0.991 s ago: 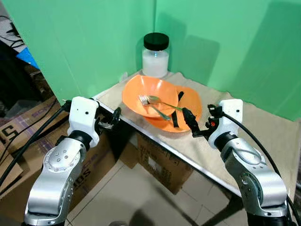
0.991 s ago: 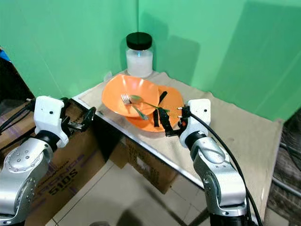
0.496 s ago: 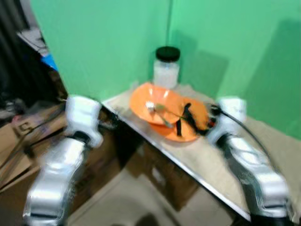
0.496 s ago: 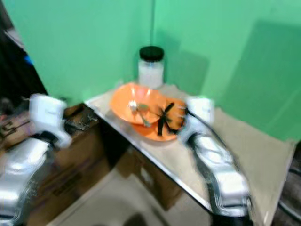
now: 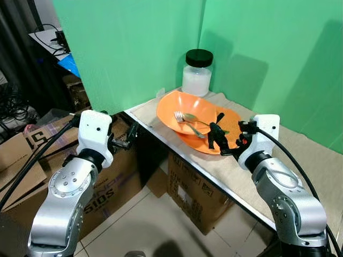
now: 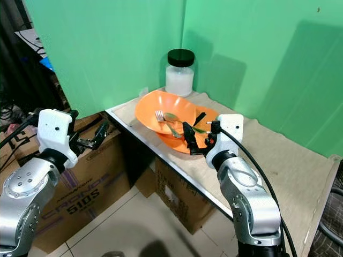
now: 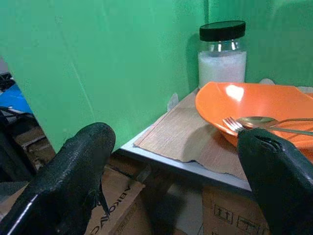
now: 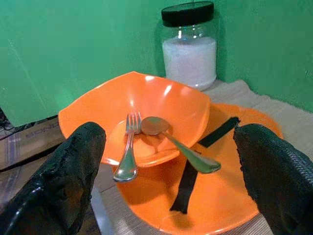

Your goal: Setting the table

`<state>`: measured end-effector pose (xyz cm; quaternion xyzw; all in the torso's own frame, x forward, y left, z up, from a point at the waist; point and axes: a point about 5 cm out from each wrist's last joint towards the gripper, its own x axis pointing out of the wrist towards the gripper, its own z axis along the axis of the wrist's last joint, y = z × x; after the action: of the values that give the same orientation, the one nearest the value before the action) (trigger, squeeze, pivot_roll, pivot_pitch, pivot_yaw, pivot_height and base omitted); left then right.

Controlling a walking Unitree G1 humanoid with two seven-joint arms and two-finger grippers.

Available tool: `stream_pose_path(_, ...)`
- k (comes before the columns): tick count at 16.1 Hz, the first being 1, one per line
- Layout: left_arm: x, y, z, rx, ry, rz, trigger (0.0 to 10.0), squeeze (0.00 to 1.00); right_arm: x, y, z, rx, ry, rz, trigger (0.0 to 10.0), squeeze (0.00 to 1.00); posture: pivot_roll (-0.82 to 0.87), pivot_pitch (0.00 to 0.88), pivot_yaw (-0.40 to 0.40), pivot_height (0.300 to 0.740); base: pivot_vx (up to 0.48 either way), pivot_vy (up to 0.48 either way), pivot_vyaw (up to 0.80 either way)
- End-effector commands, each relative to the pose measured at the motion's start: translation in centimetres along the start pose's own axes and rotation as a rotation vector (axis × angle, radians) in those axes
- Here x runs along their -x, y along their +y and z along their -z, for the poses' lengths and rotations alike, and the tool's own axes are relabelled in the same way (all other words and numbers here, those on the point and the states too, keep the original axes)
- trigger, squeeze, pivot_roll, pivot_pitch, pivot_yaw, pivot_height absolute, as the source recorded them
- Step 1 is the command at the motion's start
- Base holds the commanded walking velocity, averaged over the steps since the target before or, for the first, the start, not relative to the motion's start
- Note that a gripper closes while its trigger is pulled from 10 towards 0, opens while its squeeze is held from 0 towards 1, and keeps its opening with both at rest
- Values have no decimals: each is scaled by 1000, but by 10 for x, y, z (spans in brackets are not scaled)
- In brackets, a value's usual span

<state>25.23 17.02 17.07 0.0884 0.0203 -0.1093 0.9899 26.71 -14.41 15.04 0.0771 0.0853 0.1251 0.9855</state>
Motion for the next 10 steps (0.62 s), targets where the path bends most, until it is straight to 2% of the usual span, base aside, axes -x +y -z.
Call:
stream_pose_path(1, -1, 0, -2, -4, 1, -5, 10000, 0, -1, 0, -10, -6, -26, 1, 10000, 0, 193, 0, 1, 740, 0, 0, 0)
stream_pose_path(7, -2, 0, -2, 0, 5, -1, 10000, 0, -3, 0, -11, -20, -11, 10, 10000, 0, 187, 0, 5, 740, 0, 0, 0)
stream_pose_path(8, -2, -2, 2, 18, 35, 56, 10000, 0, -5, -1, -12, -7, 2, 18, 10000, 0, 178, 0, 12, 740, 0, 0, 0)
stream_pose_path(9, -1, -2, 5, -11, 51, 90, 10000, 0, -9, -4, -16, -22, -10, 26, 10000, 718, 173, 0, 17, 740, 0, 0, 0)
stream_pose_path(10, -2, 1, 7, -24, 62, 106, 10000, 0, -18, -10, -21, -40, -10, 47, 10000, 1000, 167, 0, 22, 740, 0, 0, 0)
